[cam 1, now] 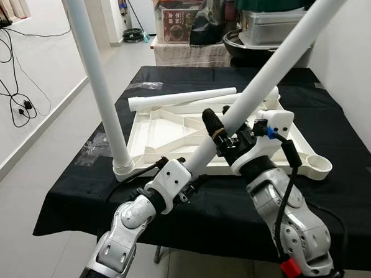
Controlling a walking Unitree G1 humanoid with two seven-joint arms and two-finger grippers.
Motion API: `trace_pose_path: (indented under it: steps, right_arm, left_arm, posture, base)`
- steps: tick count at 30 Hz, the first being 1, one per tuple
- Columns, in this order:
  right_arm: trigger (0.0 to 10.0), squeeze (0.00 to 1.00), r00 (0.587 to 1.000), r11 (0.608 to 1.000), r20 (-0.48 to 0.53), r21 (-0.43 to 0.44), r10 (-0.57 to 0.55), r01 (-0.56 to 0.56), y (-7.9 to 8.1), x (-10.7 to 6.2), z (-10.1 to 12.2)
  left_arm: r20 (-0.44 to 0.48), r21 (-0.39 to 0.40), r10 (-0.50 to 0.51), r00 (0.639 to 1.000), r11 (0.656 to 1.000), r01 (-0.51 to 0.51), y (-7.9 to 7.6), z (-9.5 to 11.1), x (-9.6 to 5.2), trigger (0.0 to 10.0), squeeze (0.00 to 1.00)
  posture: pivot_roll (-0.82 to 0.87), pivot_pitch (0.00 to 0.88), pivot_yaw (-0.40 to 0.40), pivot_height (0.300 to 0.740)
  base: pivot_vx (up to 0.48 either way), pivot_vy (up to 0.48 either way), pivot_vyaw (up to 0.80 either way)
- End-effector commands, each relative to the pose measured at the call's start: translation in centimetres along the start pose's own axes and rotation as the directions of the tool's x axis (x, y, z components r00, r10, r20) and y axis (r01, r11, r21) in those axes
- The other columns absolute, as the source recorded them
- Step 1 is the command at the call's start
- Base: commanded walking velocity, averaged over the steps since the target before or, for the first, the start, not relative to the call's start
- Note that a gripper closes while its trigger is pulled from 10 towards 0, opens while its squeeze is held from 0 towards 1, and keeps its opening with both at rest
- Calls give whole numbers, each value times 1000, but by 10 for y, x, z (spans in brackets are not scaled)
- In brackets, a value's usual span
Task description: Building children table
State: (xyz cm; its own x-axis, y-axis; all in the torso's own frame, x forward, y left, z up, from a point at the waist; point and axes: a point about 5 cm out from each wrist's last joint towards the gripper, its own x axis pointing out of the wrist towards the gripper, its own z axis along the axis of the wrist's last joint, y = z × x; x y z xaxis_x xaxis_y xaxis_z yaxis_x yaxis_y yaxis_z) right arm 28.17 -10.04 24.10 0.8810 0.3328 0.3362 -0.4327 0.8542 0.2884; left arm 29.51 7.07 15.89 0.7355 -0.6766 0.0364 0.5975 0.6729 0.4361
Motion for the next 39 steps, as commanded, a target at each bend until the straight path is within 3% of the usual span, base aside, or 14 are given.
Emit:
trace_pose_path:
  steps: [1, 30, 31, 32, 39]
  right_arm:
    - [10000, 0, 999, 999, -18, 25, 28, -27, 4, 3, -2]
    - [10000, 0, 999, 999, -34, 40, 21, -19, 4, 11, -3]
    - [1176, 0, 999, 999, -35, 38, 23, -21, 4, 11, -4]
    - [0, 0, 999, 999, -34, 43, 25, -23, 4, 10, -4]
    - [0, 0, 999, 999, -37, 43, 21, -20, 3, 9, -6]
  left_arm:
    - [19, 26, -12, 1000, 1000, 12, -1, 4, 0, 10000, 0]
    - [46, 17, -43, 998, 999, 43, -16, 10, 5, 10000, 0]
    - [46, 16, -45, 998, 999, 44, -17, 10, 5, 10000, 0]
    - [48, 23, -47, 998, 999, 46, -17, 10, 4, 10000, 0]
    - [39, 30, -49, 998, 998, 48, -16, 7, 3, 10000, 0]
  posture:
    - [9, 14, -9, 740]
    - [6, 32, -14, 740]
    - [4, 32, -15, 740]
    - [6, 35, -14, 740]
    - [6, 35, -13, 740]
  base:
    - [0, 0, 0]
    - [0, 0, 0]
    - [0, 0, 0]
    - [0, 0, 0]
    - [0, 0, 0]
